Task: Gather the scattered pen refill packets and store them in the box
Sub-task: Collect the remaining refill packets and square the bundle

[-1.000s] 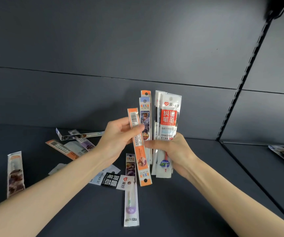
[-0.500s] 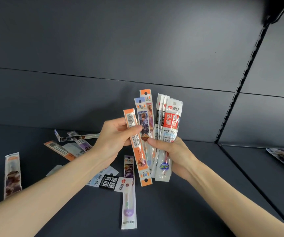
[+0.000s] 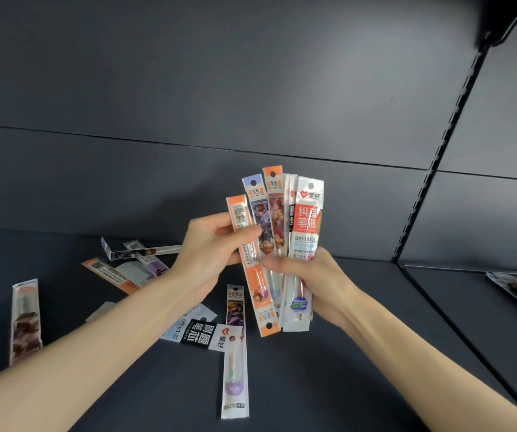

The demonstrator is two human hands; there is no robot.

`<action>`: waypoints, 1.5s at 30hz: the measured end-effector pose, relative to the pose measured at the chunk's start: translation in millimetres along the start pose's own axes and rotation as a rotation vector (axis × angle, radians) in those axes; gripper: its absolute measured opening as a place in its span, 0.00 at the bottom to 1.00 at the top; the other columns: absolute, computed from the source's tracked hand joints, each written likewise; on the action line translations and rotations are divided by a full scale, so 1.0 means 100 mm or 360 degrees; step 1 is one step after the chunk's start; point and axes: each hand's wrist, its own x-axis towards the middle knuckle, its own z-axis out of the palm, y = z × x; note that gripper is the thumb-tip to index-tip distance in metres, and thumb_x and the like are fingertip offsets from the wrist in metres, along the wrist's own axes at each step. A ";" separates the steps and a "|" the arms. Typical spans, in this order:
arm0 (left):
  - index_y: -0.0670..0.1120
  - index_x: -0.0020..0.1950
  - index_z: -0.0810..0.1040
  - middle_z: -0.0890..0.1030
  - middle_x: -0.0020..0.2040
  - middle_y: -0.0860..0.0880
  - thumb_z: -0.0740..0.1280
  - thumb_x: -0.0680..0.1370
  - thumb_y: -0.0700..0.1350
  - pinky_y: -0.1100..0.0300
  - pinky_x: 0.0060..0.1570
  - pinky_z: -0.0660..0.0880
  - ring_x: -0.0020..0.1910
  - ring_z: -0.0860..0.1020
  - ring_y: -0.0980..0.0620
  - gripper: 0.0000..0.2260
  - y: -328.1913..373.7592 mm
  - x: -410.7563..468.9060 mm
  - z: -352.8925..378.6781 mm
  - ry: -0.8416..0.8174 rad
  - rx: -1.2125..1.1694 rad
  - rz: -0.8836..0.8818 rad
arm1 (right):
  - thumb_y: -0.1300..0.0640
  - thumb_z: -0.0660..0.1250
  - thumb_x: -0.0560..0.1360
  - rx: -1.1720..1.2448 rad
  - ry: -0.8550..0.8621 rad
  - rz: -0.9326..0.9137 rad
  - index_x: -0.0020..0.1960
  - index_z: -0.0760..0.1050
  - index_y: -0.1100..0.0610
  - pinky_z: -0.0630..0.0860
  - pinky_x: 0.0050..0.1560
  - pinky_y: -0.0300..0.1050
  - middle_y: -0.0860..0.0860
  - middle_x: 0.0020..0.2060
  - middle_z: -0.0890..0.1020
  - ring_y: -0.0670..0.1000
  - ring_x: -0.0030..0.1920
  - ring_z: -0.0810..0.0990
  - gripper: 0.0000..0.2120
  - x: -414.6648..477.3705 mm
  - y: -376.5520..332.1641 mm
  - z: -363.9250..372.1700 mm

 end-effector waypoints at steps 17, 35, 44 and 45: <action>0.37 0.47 0.77 0.85 0.45 0.39 0.67 0.75 0.34 0.60 0.43 0.81 0.45 0.85 0.45 0.03 0.13 0.08 -0.26 0.0436 -0.0908 -0.0176 | 0.61 0.73 0.70 0.0153 0.0385 -0.0006 0.39 0.73 0.55 0.73 0.37 0.42 0.49 0.32 0.75 0.47 0.33 0.75 0.08 0.04 -0.01 -0.16; 0.51 0.45 0.82 0.84 0.45 0.56 0.70 0.67 0.58 0.51 0.64 0.71 0.52 0.80 0.59 0.13 0.03 0.00 0.05 -0.0095 0.0188 0.0123 | 0.65 0.70 0.68 0.0309 0.0153 -0.0168 0.48 0.76 0.58 0.81 0.45 0.47 0.52 0.37 0.83 0.51 0.43 0.84 0.10 0.00 -0.12 -0.13; 0.45 0.50 0.80 0.83 0.41 0.50 0.75 0.69 0.40 0.56 0.49 0.78 0.45 0.83 0.52 0.11 0.19 0.15 0.49 -0.0374 0.0217 -0.0008 | 0.66 0.74 0.63 -0.0327 -0.0038 -0.0162 0.56 0.76 0.61 0.80 0.49 0.46 0.58 0.47 0.83 0.54 0.49 0.84 0.22 -0.09 0.02 0.04; 0.45 0.50 0.80 0.83 0.40 0.51 0.74 0.69 0.40 0.57 0.48 0.78 0.45 0.83 0.52 0.11 0.17 0.14 0.50 -0.0359 0.0194 -0.0015 | 0.68 0.75 0.63 -0.0296 0.0023 -0.0199 0.56 0.75 0.59 0.80 0.48 0.44 0.56 0.47 0.84 0.53 0.49 0.84 0.23 -0.10 0.01 0.03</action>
